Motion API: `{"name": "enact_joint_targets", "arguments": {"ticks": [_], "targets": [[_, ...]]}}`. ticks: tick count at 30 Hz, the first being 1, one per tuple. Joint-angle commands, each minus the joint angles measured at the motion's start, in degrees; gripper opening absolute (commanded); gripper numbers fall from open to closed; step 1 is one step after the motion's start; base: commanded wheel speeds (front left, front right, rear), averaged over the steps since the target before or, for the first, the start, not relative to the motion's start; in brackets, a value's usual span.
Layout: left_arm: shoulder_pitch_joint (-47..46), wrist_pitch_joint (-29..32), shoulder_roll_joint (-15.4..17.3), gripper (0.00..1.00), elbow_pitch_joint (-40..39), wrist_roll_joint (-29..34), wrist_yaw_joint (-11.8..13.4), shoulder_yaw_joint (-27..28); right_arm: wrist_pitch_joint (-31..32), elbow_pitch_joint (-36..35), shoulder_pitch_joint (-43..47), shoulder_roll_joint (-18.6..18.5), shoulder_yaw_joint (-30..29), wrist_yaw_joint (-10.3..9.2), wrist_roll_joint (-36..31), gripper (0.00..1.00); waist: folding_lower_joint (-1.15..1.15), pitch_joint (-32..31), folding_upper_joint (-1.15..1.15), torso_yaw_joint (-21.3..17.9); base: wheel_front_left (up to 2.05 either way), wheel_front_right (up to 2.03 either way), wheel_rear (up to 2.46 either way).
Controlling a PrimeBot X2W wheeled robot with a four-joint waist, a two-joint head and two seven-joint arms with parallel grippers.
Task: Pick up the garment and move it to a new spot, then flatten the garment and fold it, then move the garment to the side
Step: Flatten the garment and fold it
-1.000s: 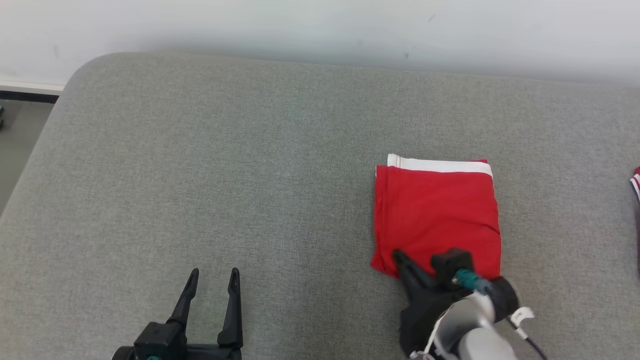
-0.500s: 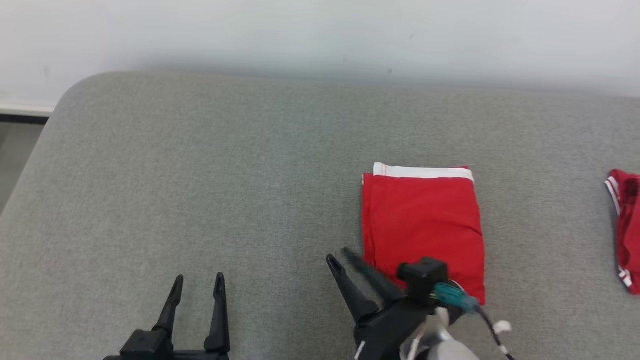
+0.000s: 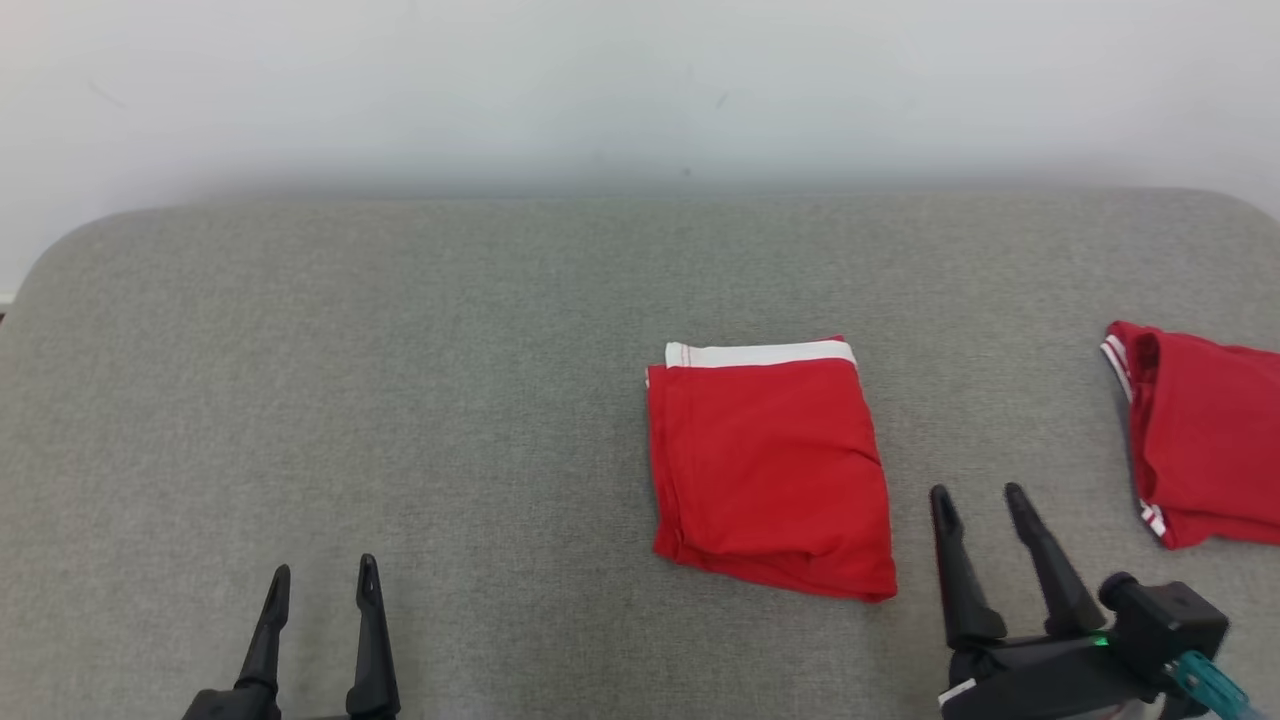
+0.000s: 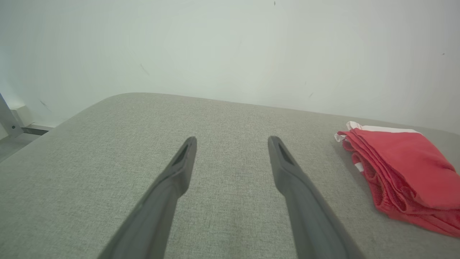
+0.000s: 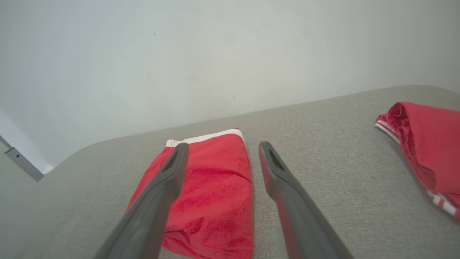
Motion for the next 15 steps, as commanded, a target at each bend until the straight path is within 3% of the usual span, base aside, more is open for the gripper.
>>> {"name": "enact_joint_targets", "arguments": {"ticks": [1, 6, 15], "targets": [[0.72, -0.15, -0.03, 1.0, -0.22, 0.89, 0.24, 0.29, -0.89, -0.39, 0.31, 0.23, -0.18, -0.11, -0.83, 1.0, 0.0, -0.89, 0.0, -1.25, 0.0, 0.0, 0.0], [1.5, -0.15, -0.02, 1.0, 0.77, 2.78, -0.77, 1.08, -4.93, 3.12, 2.06, 0.2, -4.24, -0.11, -2.59, 1.0, 0.0, -2.67, 0.0, -2.09, 0.0, 0.0, 0.0], [4.48, -0.15, -0.03, 1.0, 2.5, 3.58, -1.16, 2.17, -9.05, 12.58, 2.35, 0.18, -5.73, -0.11, -2.78, 1.0, 0.0, -5.97, 0.0, -2.65, 0.0, 0.0, 0.0]]}}
